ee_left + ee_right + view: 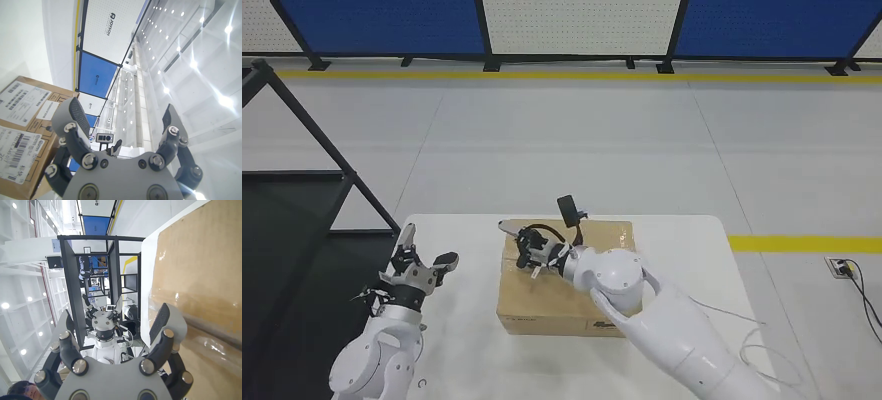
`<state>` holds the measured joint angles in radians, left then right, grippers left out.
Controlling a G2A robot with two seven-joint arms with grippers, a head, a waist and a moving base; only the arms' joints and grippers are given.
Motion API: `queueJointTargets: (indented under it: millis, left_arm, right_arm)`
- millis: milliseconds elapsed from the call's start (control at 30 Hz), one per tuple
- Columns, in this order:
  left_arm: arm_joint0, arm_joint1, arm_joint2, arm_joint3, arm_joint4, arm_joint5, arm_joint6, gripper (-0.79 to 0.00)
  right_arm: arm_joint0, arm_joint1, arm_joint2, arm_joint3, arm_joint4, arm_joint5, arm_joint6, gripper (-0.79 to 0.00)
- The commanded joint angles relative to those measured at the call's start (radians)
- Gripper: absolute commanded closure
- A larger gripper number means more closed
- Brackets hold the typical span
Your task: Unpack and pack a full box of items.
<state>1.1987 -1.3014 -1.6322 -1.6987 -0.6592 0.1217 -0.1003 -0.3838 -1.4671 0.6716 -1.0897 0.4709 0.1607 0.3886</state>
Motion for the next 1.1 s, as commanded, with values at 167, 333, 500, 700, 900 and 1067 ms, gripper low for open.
queueJointTargets:
  millis: [167, 333, 500, 700, 900, 1067]
  left_arm:
    - [0.001, 0.000, 0.000, 0.001, -0.009, 0.004, 0.000, -0.785]
    - [-0.018, 0.001, 0.011, 0.014, -0.005, 0.015, -0.007, -0.785]
    - [-0.039, 0.001, 0.025, 0.024, 0.005, 0.027, -0.013, -0.785]
    - [-0.063, 0.001, 0.044, 0.031, 0.014, 0.039, -0.023, -0.785]
    - [-0.085, 0.001, 0.066, 0.044, 0.024, 0.050, -0.030, -0.785]
    - [-0.099, 0.000, 0.080, 0.054, 0.027, 0.053, -0.033, -0.785]
  right_arm:
    - [0.044, -0.049, -0.032, 0.118, 0.020, -0.019, 0.020, -0.785]
    - [0.046, -0.069, -0.033, 0.161, 0.016, -0.034, 0.023, -0.785]
    - [0.028, -0.067, -0.001, 0.170, -0.002, -0.045, 0.022, -0.785]
    - [-0.033, -0.039, 0.069, 0.113, -0.047, -0.044, 0.014, -0.785]
    - [-0.111, -0.005, 0.147, 0.003, -0.111, -0.004, 0.003, -0.785]
    - [-0.184, 0.024, 0.214, -0.095, -0.168, 0.046, -0.001, -0.785]
